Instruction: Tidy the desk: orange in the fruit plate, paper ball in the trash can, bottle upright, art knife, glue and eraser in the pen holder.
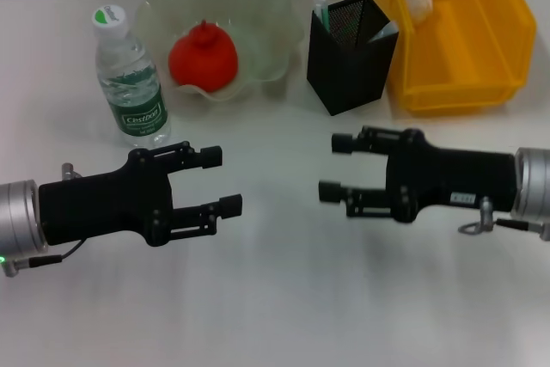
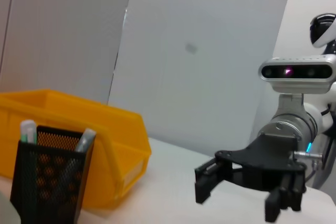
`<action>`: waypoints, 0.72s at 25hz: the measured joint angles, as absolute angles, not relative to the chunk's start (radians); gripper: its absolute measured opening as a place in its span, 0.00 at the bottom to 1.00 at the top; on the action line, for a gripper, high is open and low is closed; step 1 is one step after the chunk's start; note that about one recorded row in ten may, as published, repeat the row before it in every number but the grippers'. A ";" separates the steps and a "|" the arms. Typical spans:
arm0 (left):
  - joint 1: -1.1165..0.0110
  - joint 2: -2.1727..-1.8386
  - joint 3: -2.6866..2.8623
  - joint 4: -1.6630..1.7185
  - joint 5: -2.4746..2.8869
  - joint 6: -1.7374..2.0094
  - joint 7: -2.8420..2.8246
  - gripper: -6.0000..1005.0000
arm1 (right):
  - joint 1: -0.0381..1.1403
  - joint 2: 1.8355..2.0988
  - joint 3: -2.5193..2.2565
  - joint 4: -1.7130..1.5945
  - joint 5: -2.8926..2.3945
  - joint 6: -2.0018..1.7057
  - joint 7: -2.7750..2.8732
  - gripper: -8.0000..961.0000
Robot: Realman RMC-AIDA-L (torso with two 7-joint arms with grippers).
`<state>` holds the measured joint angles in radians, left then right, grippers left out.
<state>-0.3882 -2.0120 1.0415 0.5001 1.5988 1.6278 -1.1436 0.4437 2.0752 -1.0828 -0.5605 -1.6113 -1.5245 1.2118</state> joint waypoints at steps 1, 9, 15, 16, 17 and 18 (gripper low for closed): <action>-0.391 -2.011 1.041 0.496 1.603 1.626 -1.144 0.76 | 0.447 2.075 -1.082 -0.555 -1.628 -1.524 1.203 0.79; -0.393 -2.009 1.042 0.493 1.609 1.623 -1.151 0.76 | 0.447 2.078 -1.080 -0.546 -1.657 -1.504 1.165 0.79; -0.393 -2.007 1.044 0.492 1.610 1.623 -1.152 0.76 | 0.448 2.079 -1.081 -0.543 -1.658 -1.502 1.151 0.79; -0.393 -2.007 1.045 0.492 1.610 1.623 -1.152 0.76 | 0.448 2.080 -1.081 -0.543 -1.658 -1.502 1.151 0.79; -0.393 -2.006 1.047 0.492 1.610 1.623 -1.152 0.76 | 0.448 2.080 -1.081 -0.543 -1.658 -1.502 1.150 0.79; -0.393 -2.006 1.048 0.492 1.610 1.623 -1.152 0.76 | 0.448 2.080 -1.080 -0.543 -1.658 -1.502 1.145 0.79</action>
